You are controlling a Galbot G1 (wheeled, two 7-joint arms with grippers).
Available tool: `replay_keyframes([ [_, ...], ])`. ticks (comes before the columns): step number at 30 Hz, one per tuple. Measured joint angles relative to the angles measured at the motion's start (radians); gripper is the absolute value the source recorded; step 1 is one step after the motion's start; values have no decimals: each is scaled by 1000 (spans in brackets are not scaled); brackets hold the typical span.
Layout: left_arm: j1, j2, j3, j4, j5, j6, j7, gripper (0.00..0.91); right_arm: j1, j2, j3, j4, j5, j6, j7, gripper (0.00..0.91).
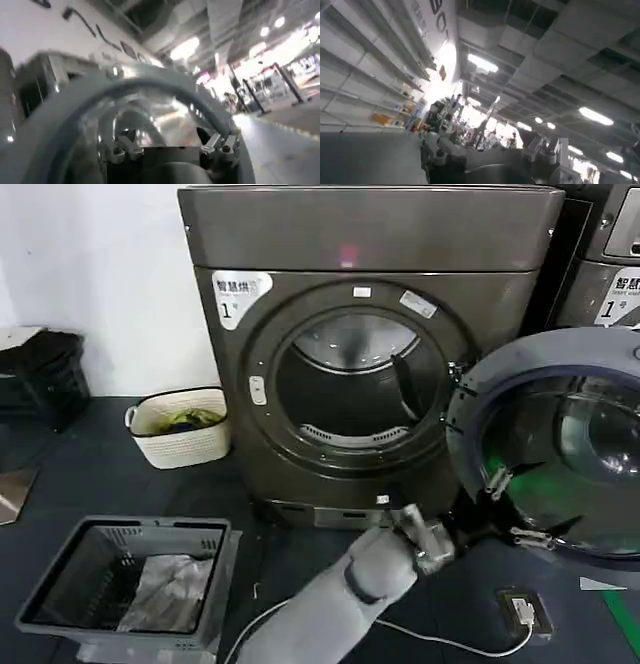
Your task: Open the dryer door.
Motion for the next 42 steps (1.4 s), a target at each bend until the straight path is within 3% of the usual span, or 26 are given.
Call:
replay_keyframes([
  [5, 82, 237, -53, -184, -13, 3, 11, 907, -17, -31, 3, -46, 60, -71, 18, 907],
  [11, 233, 514, -198, -378, -24, -55, 25, 907, -29, -70, -1, -106, 97, -108, 16, 907],
  [14, 318, 644, -298, -431, -1, -112, 28, 907, -29, -95, -3, -132, 142, -132, 22, 907],
  [19, 439, 853, -453, -426, 137, -243, 26, 907, -39, -101, -28, -139, 231, -133, -3, 907],
  [26, 528, 1095, -600, -317, 587, -463, -26, 907, -33, -74, -94, -81, 343, -96, -11, 907],
  [31, 548, 1139, -687, -294, 980, -654, -25, 907, -35, -71, -116, -84, 355, -55, -22, 907],
  [37, 553, 1142, -748, -261, 1410, -679, -19, 907, -31, -63, -127, -77, 347, -51, -23, 907],
  [42, 555, 1143, -766, -241, 1523, -678, -20, 907, -25, -61, -135, -80, 347, -48, -23, 907],
])
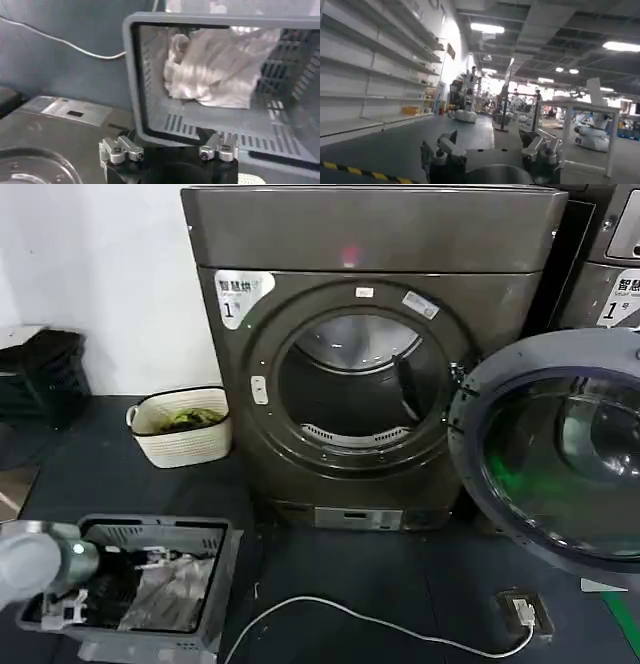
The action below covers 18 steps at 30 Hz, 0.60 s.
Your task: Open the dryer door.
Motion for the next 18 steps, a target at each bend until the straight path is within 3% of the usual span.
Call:
replay_keyframes([
  [18, 1, -20, -8, 38, 121, 2, -2, 907, 5, 5, -7, -13, -23, 26, -6, 907],
])
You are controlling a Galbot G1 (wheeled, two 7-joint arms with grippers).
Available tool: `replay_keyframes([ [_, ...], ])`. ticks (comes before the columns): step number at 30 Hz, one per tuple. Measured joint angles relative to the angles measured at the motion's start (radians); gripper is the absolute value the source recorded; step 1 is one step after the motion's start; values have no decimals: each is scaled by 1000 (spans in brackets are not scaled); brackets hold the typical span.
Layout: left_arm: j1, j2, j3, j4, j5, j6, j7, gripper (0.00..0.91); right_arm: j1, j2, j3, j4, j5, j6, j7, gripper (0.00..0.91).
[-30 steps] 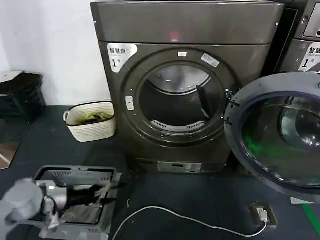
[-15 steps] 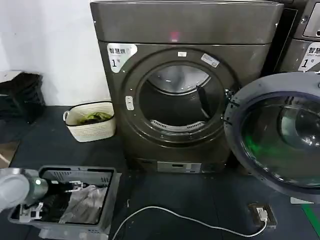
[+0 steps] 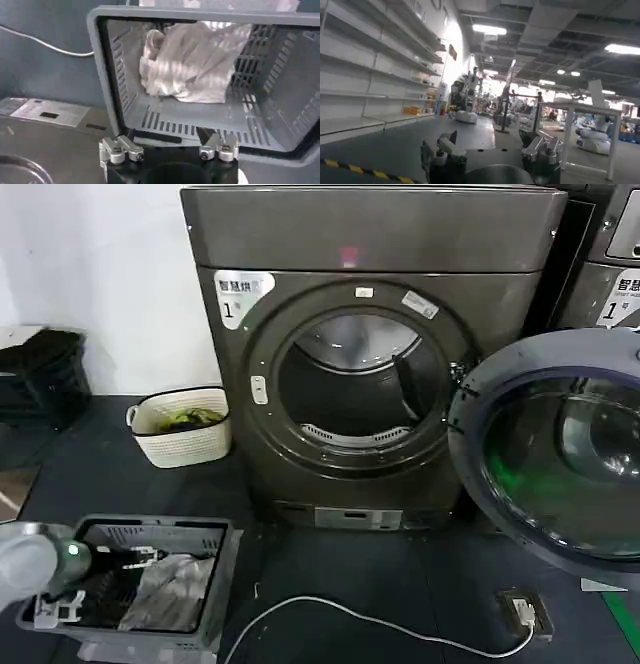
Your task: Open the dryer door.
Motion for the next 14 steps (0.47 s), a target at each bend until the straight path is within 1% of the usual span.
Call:
replay_keyframes([
  [9, 0, -4, -14, 1, 41, 1, 8, 907, 5, 5, -6, -7, -4, 2, -5, 907],
  [14, 2, -6, -15, 2, 38, 1, 8, 907, 5, 6, -7, -7, -4, 4, -7, 907],
])
